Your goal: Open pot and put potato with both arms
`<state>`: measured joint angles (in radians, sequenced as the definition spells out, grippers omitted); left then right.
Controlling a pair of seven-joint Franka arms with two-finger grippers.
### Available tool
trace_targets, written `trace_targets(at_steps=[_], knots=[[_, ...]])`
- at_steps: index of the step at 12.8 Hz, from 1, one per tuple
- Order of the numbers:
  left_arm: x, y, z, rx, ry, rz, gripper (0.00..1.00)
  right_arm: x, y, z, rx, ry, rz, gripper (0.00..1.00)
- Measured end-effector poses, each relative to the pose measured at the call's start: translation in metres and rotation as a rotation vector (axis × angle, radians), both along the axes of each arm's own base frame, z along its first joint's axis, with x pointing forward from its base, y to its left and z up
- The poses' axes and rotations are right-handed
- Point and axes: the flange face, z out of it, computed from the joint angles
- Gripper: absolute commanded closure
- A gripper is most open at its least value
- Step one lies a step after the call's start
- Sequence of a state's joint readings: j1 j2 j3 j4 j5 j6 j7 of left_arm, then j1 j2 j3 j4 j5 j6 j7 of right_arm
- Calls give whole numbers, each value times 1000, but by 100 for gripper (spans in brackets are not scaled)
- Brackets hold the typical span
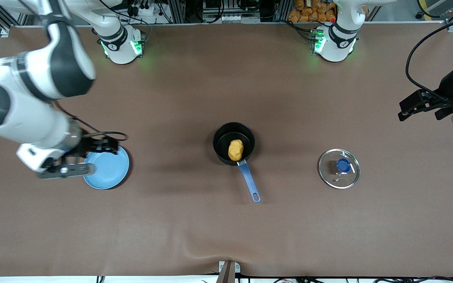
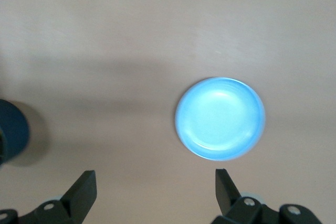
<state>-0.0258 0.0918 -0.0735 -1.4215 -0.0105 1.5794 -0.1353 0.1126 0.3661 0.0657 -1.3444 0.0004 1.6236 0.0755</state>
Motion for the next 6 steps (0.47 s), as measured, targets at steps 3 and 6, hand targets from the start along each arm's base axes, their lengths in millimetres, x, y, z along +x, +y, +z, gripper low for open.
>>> trace_targets(at_steps=[3, 6], knots=[[-5, 1, 5, 1, 5, 0, 0, -10, -54, 24, -20, 20, -4, 0], [-10, 0, 4, 5, 40, -1, 0, -25, -88, 38, -30, 24, -17, 0]])
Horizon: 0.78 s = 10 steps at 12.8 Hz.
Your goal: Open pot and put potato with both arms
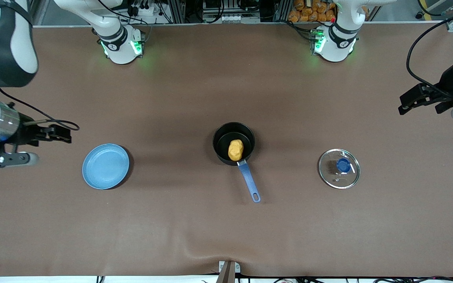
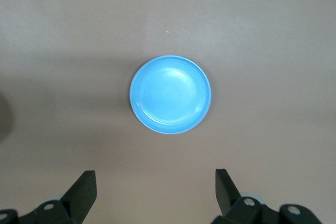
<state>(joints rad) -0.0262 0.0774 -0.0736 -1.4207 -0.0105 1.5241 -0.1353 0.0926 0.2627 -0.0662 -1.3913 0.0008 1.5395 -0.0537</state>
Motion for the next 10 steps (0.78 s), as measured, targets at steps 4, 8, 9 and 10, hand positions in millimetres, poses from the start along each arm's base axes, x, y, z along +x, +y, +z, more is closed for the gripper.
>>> trace_targets(at_steps=[4, 8, 9, 10], knots=[[0, -1, 0, 0, 3, -2, 0, -22, -20, 13, 1, -2, -17, 0], [-5, -11, 5, 0, -3, -20, 0, -25, -15, 13, 8, -25, -5, 0], [-7, -12, 8, -1, -7, -22, 0, -25, -11, 14, 10, -32, 4, 0], [-9, -13, 10, -1, -9, -24, 0, -26, -8, 15, 11, -35, 8, 0]])
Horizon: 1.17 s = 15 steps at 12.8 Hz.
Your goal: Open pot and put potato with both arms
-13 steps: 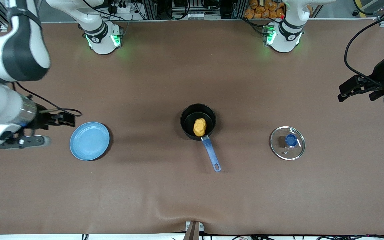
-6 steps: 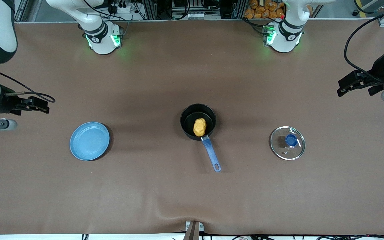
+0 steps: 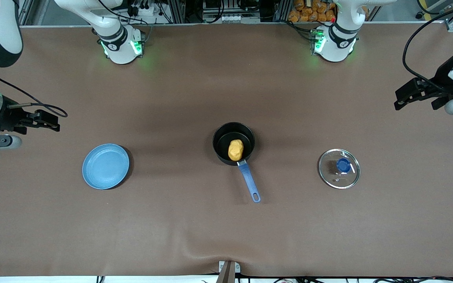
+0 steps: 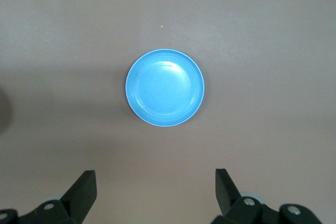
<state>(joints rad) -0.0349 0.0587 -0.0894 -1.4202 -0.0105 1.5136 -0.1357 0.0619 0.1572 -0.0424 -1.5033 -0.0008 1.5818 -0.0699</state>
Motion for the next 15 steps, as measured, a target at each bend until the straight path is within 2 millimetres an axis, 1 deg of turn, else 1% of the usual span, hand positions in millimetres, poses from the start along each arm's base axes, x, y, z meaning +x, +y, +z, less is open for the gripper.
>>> trace_targets(at_steps=[3, 7, 10, 11, 13, 15], knots=[[-1, -5, 0, 0, 1, -9, 0, -1, 0, 2, 4, -3, 2, 0], [-4, -11, 2, 0, 6, -19, 0, -3, 11, 6, 8, -9, 20, 0], [-15, -22, 1, 5, 25, -18, 0, -6, 11, 10, 8, -15, 21, 0], [-19, -22, 0, 7, 32, -16, 0, -6, 11, 10, 8, -15, 21, 0], [-26, -13, 0, 12, 46, 0, 0, -6, 10, 10, 8, -15, 19, 0], [-33, -5, 7, 15, 54, 15, 0, -8, 8, 16, 8, -24, 15, 0]])
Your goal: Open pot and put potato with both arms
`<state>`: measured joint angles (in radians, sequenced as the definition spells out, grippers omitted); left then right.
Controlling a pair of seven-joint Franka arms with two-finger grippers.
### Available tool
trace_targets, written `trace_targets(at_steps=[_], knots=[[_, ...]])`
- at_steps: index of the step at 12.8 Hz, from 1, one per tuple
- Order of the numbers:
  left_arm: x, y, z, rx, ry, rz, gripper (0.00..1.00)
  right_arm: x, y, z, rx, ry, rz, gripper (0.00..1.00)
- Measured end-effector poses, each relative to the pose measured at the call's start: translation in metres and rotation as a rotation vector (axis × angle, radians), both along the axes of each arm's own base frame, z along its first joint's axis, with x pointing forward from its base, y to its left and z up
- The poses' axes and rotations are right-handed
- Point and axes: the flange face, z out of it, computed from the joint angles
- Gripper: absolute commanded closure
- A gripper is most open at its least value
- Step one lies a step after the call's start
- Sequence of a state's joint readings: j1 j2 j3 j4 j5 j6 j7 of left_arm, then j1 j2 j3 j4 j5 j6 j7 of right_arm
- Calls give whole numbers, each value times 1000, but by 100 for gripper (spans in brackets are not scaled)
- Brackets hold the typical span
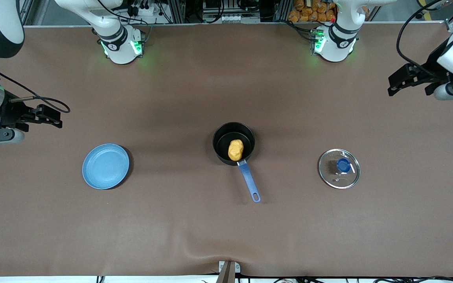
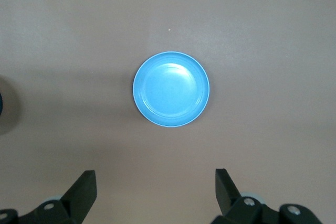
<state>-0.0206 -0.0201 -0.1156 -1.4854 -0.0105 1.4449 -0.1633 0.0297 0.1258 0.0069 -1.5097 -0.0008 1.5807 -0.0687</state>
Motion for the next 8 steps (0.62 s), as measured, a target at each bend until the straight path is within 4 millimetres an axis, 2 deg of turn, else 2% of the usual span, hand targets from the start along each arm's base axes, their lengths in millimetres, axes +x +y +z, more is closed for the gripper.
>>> trace_targets(at_steps=[4, 8], knots=[[-7, 5, 7, 3, 7, 10, 0, -11, -10, 22, 5, -36, -15, 0], [-6, 14, 11, 1, -4, 26, 0, -12, -5, 22, 8, -34, -4, 0]])
